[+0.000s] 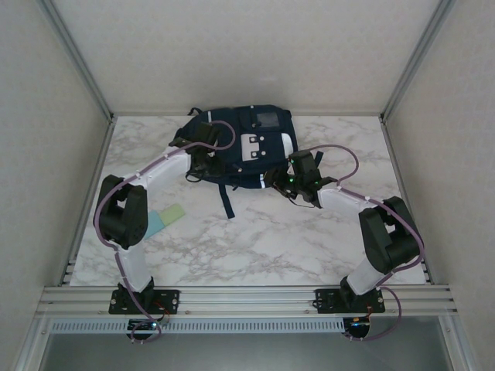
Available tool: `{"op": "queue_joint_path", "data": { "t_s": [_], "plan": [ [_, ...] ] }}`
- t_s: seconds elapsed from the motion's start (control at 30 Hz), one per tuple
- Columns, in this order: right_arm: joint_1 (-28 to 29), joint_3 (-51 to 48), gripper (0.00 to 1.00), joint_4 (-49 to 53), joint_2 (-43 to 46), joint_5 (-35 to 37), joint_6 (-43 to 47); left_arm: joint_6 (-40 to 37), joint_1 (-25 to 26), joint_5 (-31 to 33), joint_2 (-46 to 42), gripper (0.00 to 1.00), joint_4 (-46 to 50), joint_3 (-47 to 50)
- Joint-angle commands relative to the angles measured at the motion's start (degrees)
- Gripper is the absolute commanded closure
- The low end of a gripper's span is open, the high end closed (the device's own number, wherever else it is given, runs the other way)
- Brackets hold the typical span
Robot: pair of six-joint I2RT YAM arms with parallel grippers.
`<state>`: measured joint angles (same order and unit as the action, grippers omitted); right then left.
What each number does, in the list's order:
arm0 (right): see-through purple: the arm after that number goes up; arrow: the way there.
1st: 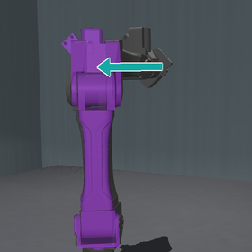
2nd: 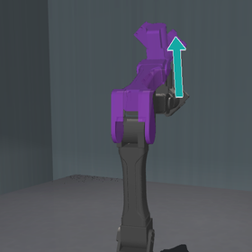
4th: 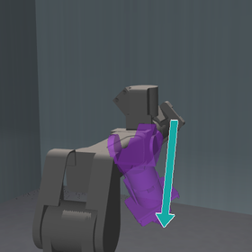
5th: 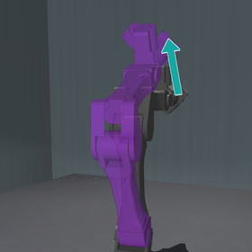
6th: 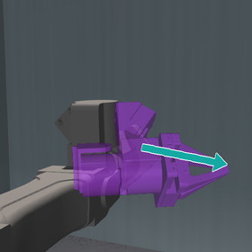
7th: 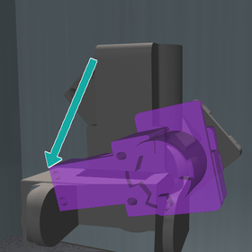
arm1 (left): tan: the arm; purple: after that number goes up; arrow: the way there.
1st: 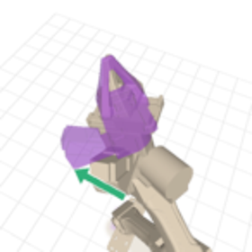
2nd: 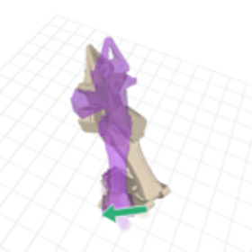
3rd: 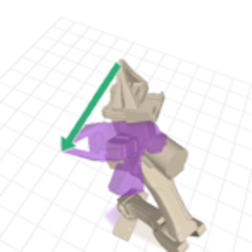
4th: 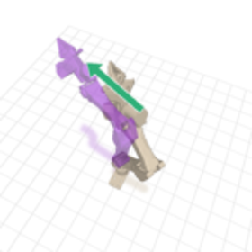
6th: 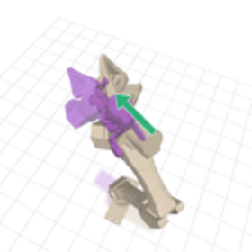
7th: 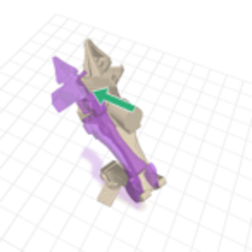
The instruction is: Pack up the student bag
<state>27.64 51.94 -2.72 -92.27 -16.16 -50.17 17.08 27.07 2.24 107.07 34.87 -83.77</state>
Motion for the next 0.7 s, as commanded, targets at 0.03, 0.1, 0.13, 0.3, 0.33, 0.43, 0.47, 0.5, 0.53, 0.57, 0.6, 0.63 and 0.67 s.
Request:
{"op": "queue_joint_path", "data": {
  "t_s": [0.03, 0.1, 0.13, 0.3, 0.33, 0.43, 0.47, 0.5, 0.53, 0.57, 0.6, 0.63, 0.67],
  "plan": [
    [0.2, -0.8, 0.55, 0.1, 1.4, 0.4, -0.1, 3.0, 1.8, 3.4, 3.2, 0.47, -2.9, -1.4],
    [0.2, -1.0, 0.55, 0.0, 1.7, 0.5, -0.1, 3.2, 1.9, 4.5, 4.8, 0.49, -3.0, -2.2],
    [0.2, -1.1, 0.55, 0.0, 1.9, 0.6, -0.1, 3.2, 1.9, 5.1, 5.7, 0.50, -3.0, -2.5],
    [0.3, -1.3, 0.55, 0.3, 2.6, 1.4, 0.1, 3.4, 2.1, 9.6, 10.7, 0.56, -2.2, -4.0],
    [0.2, -1.3, 0.55, 0.4, 2.7, 1.5, 0.2, 3.4, 2.1, 11.2, 11.8, 0.59, -2.2, -4.0],
    [0.2, -1.4, 0.56, 0.4, 3.0, 1.7, 0.3, 3.8, 2.0, 15.4, 14.6, 0.88, -2.3, -4.0],
    [0.2, -1.5, 0.56, 0.4, 3.1, 1.7, 0.4, 4.0, 2.1, 15.4, 15.0, 0.95, -2.6, -3.8],
    [0.2, -1.6, 0.56, 0.6, 3.2, 1.7, 0.4, 4.1, 2.1, 14.7, 15.0, 1.00, -3.1, -3.4],
    [0.3, -1.5, 0.56, 0.8, 3.5, 1.8, 0.7, 4.3, 2.0, 13.6, 14.6, 1.00, -3.5, -3.1],
    [0.3, -1.6, 0.56, 1.1, 3.7, 1.9, 0.8, 4.4, 2.0, 13.0, 14.2, 1.00, -3.9, -2.8],
    [0.2, -1.7, 0.57, 1.1, 4.0, 2.1, 0.8, 4.4, 2.1, 12.0, 13.3, 1.00, -4.1, -2.5],
    [0.3, -1.7, 0.57, 1.2, 4.3, 2.1, 0.8, 4.3, 2.1, 11.0, 12.3, 1.00, -4.3, -2.2],
    [0.3, -1.8, 0.57, 1.4, 4.6, 2.0, 0.8, 3.9, 2.1, 9.8, 11.3, 1.00, -4.2, -2.0]
  ]
}}
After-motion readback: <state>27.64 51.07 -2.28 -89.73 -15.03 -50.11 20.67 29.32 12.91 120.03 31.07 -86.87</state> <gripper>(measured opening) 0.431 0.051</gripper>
